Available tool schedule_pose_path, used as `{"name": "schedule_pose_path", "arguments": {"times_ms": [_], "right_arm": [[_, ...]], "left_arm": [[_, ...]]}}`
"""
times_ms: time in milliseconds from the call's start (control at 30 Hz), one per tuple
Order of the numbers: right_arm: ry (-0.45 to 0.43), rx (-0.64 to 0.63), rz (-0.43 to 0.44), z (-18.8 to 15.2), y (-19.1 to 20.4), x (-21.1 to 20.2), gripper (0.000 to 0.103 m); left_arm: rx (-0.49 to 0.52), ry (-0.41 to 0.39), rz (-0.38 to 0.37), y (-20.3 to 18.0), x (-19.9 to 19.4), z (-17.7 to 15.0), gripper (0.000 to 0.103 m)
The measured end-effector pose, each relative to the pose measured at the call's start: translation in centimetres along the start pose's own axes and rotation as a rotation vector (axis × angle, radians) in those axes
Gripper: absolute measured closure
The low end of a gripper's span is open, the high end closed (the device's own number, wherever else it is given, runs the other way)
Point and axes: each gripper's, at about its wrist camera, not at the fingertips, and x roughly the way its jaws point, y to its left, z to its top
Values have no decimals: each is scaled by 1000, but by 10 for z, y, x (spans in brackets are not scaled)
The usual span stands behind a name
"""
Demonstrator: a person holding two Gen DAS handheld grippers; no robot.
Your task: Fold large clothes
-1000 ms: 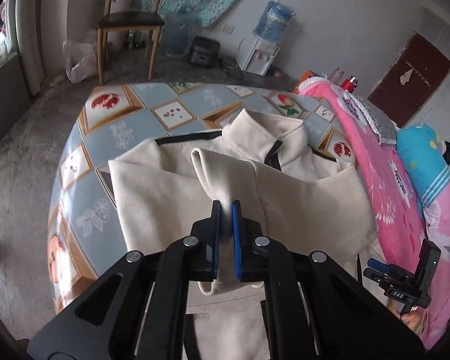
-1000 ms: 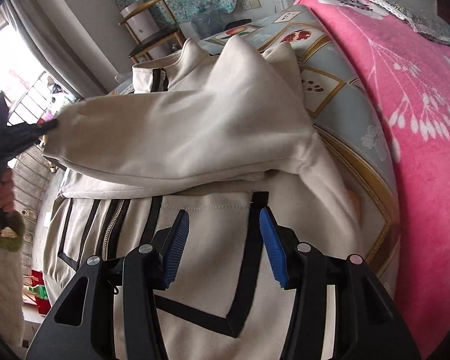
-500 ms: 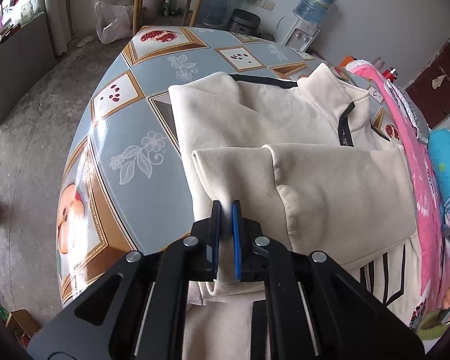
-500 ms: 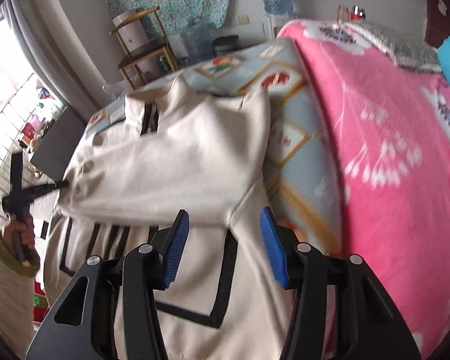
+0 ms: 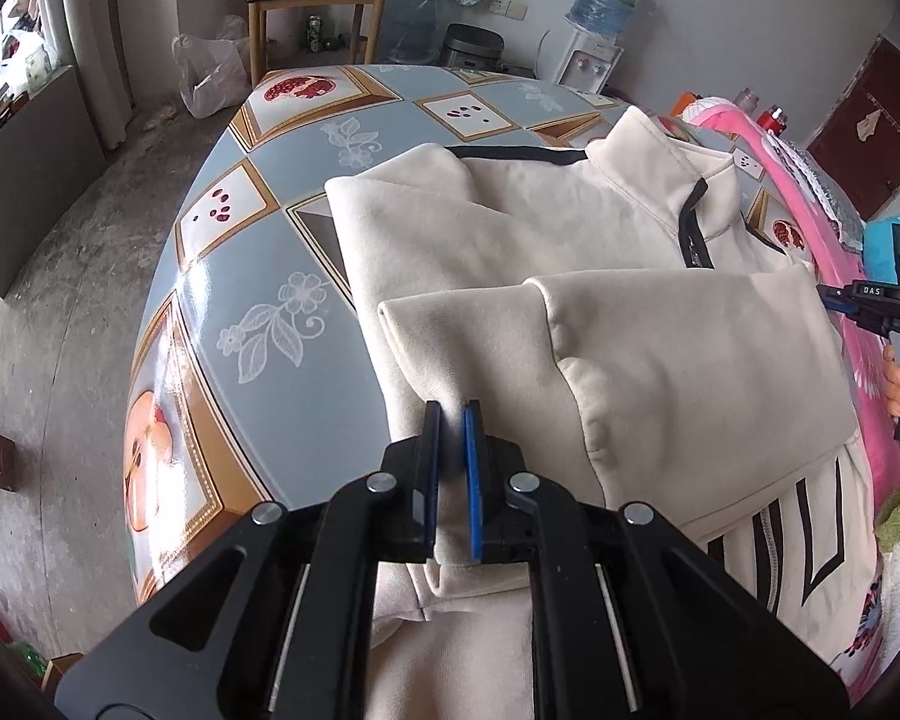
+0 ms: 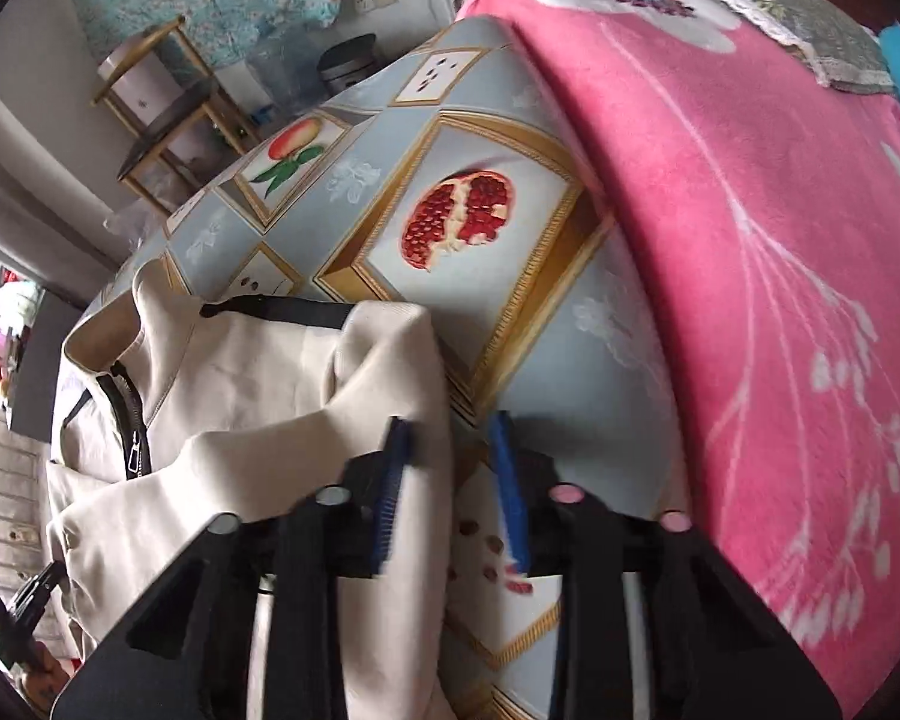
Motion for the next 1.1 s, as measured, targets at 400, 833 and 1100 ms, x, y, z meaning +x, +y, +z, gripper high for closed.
{"name": "schedule_pose_path", "arguments": {"times_ms": [400, 833, 1100], "right_arm": [[-165, 71, -82, -5, -29, -16, 101], [-153, -179, 52, -49, 33, -59, 69], [-64, -405, -61, -107, 71, -7, 63]], "left_arm": [[20, -13, -10, 5, 2, -1, 96], [-11, -153, -37, 19, -33, 8, 91], [125, -35, 26, -10, 3, -5, 90]]}}
